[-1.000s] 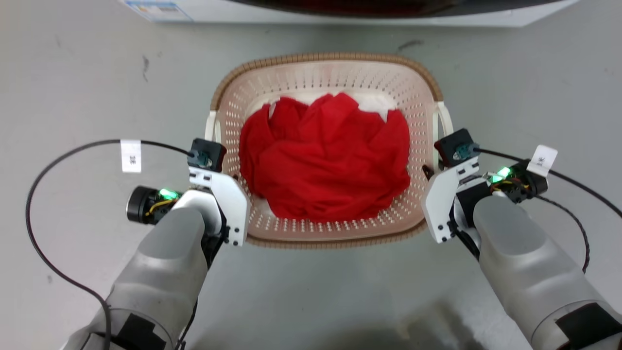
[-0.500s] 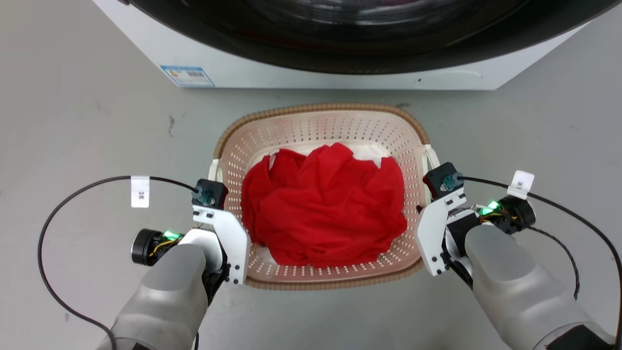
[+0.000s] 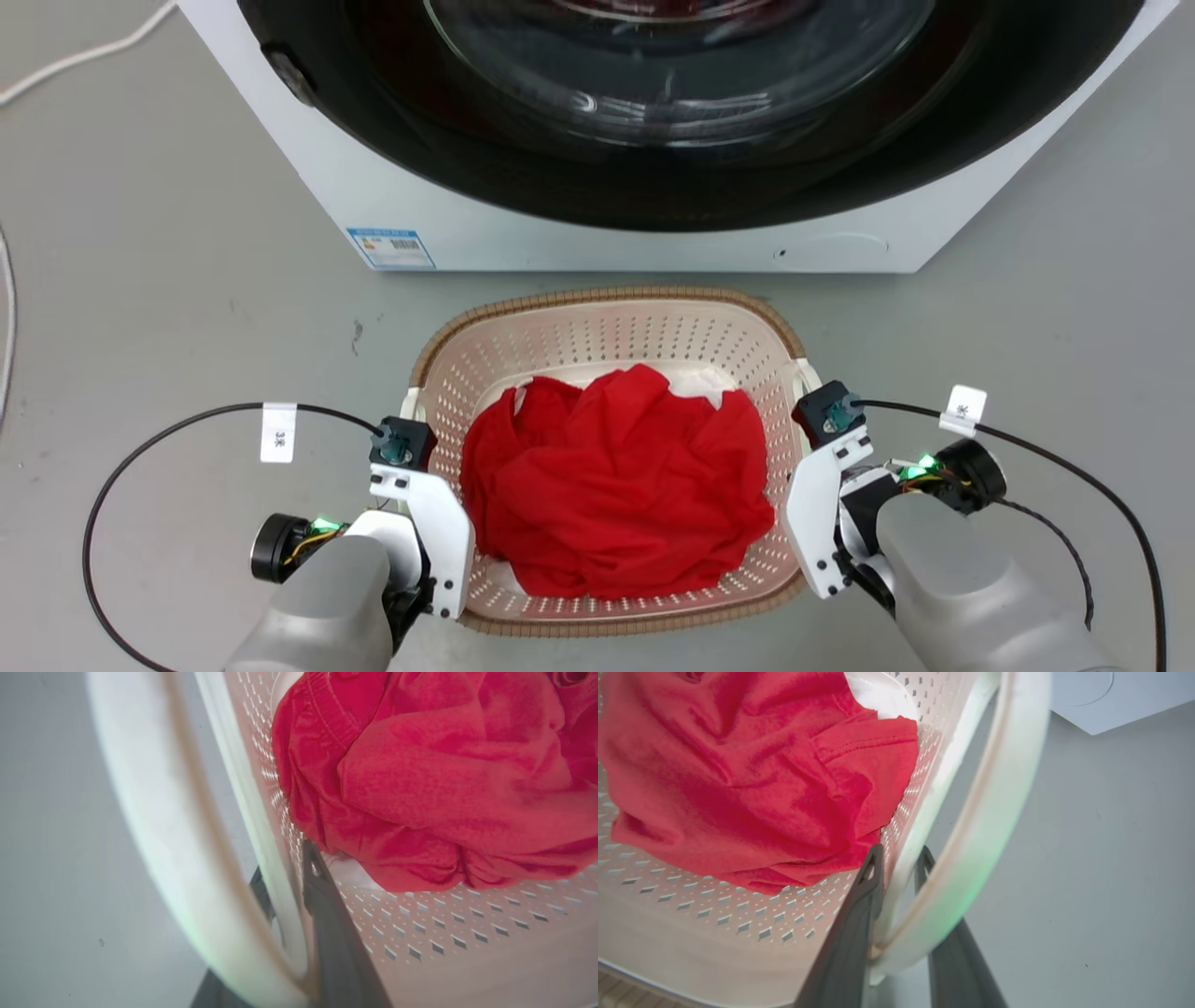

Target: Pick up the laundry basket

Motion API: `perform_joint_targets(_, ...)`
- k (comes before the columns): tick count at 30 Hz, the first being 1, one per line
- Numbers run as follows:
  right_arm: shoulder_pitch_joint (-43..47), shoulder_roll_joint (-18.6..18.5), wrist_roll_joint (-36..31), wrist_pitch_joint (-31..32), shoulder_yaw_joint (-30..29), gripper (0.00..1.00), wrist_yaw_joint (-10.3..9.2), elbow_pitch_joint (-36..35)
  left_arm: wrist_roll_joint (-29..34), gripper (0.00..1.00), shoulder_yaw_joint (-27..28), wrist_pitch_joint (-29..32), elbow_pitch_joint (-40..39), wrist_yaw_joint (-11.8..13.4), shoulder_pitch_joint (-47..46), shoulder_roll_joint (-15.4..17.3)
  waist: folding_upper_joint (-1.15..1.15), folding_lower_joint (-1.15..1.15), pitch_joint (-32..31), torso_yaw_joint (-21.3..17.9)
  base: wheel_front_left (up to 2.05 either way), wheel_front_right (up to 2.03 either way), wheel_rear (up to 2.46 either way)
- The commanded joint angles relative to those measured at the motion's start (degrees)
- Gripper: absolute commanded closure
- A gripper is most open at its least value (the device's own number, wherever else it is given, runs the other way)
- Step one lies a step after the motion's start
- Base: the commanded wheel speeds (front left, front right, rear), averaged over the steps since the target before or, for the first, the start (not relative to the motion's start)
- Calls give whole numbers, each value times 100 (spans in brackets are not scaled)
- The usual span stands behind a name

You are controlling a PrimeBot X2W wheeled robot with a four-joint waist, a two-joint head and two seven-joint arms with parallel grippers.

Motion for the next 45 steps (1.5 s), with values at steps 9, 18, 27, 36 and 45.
perform_joint_targets(9, 360, -8, 298, 137, 429, 100, 0, 9, -179, 100, -184, 38, -14, -15, 379, 76, 0, 1, -758, 8, 0, 0, 0)
perform_joint_targets(18, 618, -13, 578, 286, 731, 100, 0, -12, -307, 100, -312, 146, -9, -14, 641, 103, 0, 1, -1219, -14, 0, 0, 0)
perform_joint_targets(27, 835, -10, 857, 444, 1047, 100, 1, -21, -429, 100, -455, 263, -9, -14, 844, 59, 0, 1, -1647, -23, 0, 0, 0)
perform_joint_targets(36, 922, -9, 1115, 549, 1320, 100, 1, -32, -560, 100, -552, 339, -6, -14, 971, 127, 0, 1, -1869, -84, 0, 0, 0)
perform_joint_targets(45, 917, -10, 1285, 555, 1519, 100, 1, 55, -652, 100, -639, 319, -3, -14, 975, 120, 0, 1, -1950, -105, 0, 0, 0)
